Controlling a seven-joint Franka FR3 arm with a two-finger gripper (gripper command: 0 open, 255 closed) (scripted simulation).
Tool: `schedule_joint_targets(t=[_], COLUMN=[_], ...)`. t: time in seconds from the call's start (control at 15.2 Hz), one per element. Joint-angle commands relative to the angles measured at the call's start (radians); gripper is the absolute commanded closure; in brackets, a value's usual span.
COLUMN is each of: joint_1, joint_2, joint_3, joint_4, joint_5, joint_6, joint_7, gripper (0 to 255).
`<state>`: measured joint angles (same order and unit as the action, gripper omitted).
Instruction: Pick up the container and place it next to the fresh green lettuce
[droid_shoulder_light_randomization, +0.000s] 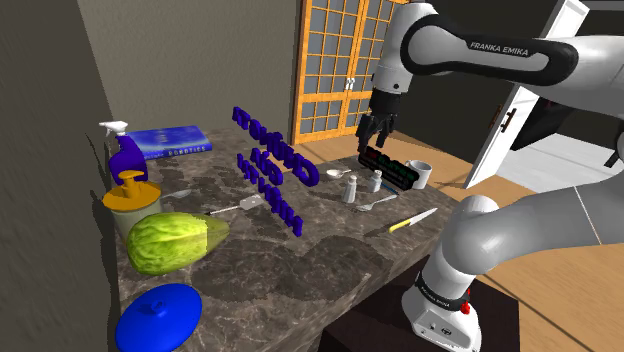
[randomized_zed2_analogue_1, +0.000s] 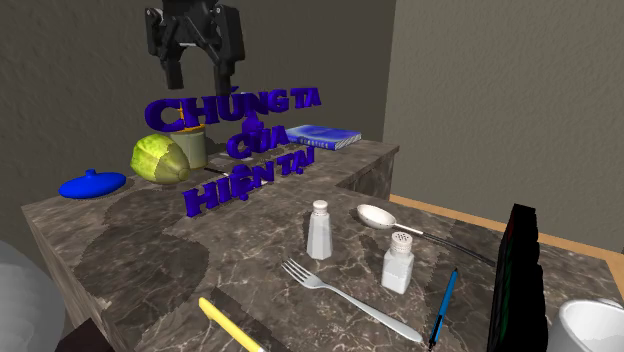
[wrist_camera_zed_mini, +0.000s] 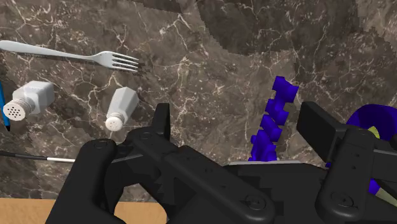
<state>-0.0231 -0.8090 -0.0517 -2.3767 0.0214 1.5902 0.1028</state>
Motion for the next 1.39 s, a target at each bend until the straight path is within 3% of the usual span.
schedule_joint_targets(t=[0.0,0.79,1.32], joint_1=[0.000,-0.085,-0.114], joint_2=[0.000,0.218,0.451], joint_3=[0.000,-0.235,-0.392], joint_4=[0.000,-0.041,0.019], joint_5=[0.000,-0.102,-0.101], joint_6=[0.000,0.219,0.360], joint_7=[0.000,-0.197,-0.344], gripper=[0,0,0])
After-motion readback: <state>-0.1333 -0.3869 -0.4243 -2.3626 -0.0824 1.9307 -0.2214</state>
